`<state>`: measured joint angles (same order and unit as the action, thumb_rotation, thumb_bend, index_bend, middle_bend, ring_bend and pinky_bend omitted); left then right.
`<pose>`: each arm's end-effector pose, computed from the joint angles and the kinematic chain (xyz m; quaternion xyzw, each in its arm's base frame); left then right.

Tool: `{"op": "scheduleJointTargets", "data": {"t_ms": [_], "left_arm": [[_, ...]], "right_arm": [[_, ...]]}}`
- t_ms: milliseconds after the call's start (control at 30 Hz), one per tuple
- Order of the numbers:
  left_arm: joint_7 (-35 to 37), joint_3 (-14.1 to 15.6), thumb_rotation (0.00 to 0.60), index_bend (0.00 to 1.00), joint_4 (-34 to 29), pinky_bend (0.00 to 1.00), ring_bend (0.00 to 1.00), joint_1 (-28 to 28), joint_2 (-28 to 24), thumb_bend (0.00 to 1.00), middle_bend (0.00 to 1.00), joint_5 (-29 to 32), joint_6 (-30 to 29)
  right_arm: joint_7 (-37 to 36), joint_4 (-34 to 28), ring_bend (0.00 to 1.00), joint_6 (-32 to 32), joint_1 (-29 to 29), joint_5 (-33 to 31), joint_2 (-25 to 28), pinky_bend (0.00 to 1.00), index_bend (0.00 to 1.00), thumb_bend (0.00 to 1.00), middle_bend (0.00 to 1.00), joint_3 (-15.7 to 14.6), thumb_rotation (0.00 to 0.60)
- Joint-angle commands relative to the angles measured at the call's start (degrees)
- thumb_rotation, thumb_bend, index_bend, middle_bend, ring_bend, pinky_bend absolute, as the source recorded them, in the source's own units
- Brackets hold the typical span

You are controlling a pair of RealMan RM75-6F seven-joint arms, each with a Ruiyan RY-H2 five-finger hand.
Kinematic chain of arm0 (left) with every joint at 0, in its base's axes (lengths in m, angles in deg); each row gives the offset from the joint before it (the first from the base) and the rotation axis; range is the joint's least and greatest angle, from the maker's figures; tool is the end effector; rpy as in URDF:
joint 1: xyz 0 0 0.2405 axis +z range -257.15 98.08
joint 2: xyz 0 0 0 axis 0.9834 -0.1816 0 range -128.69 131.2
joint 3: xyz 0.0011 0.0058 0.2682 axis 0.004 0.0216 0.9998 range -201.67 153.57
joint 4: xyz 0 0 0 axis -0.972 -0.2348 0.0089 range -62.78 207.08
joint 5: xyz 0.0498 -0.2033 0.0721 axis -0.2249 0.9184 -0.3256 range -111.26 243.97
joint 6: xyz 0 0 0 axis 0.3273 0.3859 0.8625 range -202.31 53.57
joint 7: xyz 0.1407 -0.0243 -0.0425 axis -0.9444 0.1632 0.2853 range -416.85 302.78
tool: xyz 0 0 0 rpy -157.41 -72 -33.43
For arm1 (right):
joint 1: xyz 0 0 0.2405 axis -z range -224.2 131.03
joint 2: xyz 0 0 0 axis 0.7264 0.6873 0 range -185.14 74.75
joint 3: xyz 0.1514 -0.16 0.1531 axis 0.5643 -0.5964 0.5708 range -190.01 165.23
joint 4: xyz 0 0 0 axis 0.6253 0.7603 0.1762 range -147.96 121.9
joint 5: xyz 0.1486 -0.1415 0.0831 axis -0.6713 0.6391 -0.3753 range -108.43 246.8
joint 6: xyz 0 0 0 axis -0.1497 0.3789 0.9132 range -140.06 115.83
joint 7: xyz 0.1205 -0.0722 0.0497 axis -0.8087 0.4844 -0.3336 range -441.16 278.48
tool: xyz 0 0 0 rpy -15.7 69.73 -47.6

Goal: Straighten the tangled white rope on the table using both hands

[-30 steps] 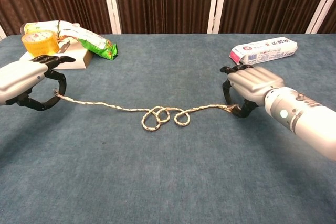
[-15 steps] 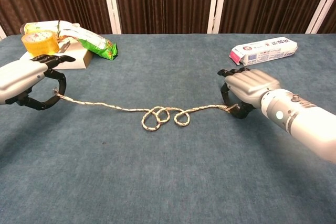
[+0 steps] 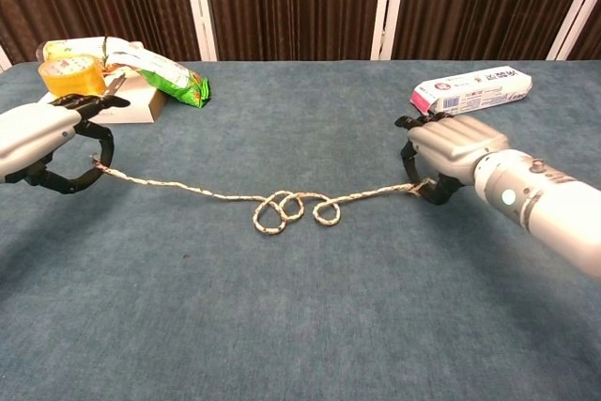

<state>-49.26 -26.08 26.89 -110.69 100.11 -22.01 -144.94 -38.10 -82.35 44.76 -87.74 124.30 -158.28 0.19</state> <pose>-0.2902 0.3472 -0.0129 -0.7269 -0.2861 -0.3969 0.4819 -0.1822 -0.3666 -0.0832 0.7523 -0.3103 0.2506 0.5244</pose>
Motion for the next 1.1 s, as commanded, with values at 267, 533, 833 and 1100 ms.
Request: {"op": "scheduleJointTargets", "data": {"t_ms": [267, 533, 833, 1100], "left_arm": [[-0.60, -0.43, 0.600, 0.61, 1.60, 0.00, 0.00, 0.80, -0.87, 0.48, 0.04, 1.05, 0.01], [0.05, -0.08, 0.600, 0.61, 3.39, 0.01, 0.00, 2.59, -2.04, 0.48, 0.04, 1.90, -0.05], [0.73, 0.70, 0.600, 0.61, 4.88, 0.01, 0.00, 3.39, -1.91, 0.48, 0.04, 1.70, 0.61], [0.56, 0.71, 0.600, 0.61, 5.16, 0.01, 0.00, 3.19, -1.82, 0.48, 0.04, 1.45, 0.88]], "right_arm": [[-1.70, -4.78, 0.00, 3.27, 2.83, -0.01, 7.85, 0.00, 0.77, 0.60, 0.06, -0.48, 0.600], [-6.06, -5.70, 0.00, 4.73, 6.77, 1.15, 14.64, 0.00, 0.77, 0.60, 0.06, -2.52, 0.600], [-13.82, -2.65, 0.00, 4.62, 10.87, 3.07, 18.99, 0.00, 0.78, 0.60, 0.06, -4.46, 0.600], [-19.99, 1.35, 0.00, 2.81, 13.12, 4.33, 19.66, 0.00, 0.78, 0.60, 0.06, -5.52, 0.600]]}}
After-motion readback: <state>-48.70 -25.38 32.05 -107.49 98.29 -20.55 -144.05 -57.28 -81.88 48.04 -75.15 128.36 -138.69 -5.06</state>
